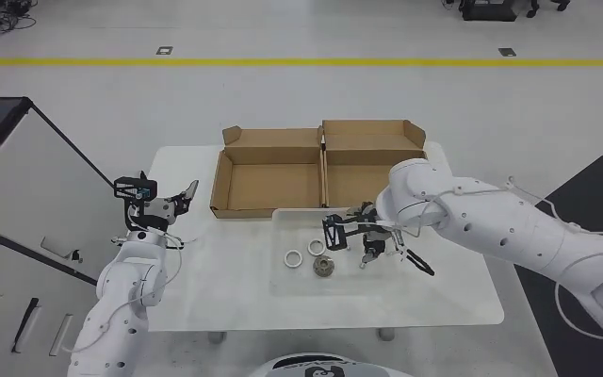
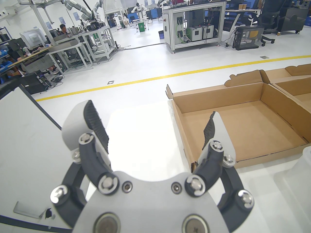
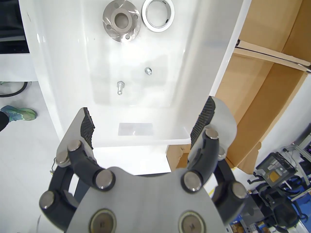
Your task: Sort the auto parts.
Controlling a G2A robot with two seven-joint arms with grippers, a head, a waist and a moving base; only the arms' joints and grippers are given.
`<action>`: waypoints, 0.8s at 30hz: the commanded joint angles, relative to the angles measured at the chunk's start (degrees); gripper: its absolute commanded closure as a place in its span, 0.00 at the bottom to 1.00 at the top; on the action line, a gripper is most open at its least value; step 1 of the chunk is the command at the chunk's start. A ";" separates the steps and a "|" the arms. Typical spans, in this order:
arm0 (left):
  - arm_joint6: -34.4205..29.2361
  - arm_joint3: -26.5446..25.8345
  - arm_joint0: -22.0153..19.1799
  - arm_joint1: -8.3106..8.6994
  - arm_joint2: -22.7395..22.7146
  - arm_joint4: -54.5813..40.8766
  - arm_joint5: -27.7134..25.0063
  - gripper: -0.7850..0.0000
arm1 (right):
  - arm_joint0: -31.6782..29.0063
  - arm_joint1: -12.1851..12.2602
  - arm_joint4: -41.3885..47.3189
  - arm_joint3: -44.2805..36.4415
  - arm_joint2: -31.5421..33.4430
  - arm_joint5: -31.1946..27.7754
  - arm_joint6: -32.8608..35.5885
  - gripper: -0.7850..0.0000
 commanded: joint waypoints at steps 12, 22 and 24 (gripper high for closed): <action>0.00 0.00 0.00 0.00 0.00 0.00 0.00 0.00 | -2.82 -1.19 -1.49 2.71 0.00 0.35 0.35 0.33; 0.00 0.00 0.00 0.00 0.00 0.00 0.00 0.00 | -4.31 -0.50 -2.17 3.43 0.00 0.18 0.19 0.42; 0.00 0.00 0.00 0.00 0.00 0.00 0.00 0.00 | -4.48 -0.43 -1.89 3.45 0.00 0.11 0.11 0.44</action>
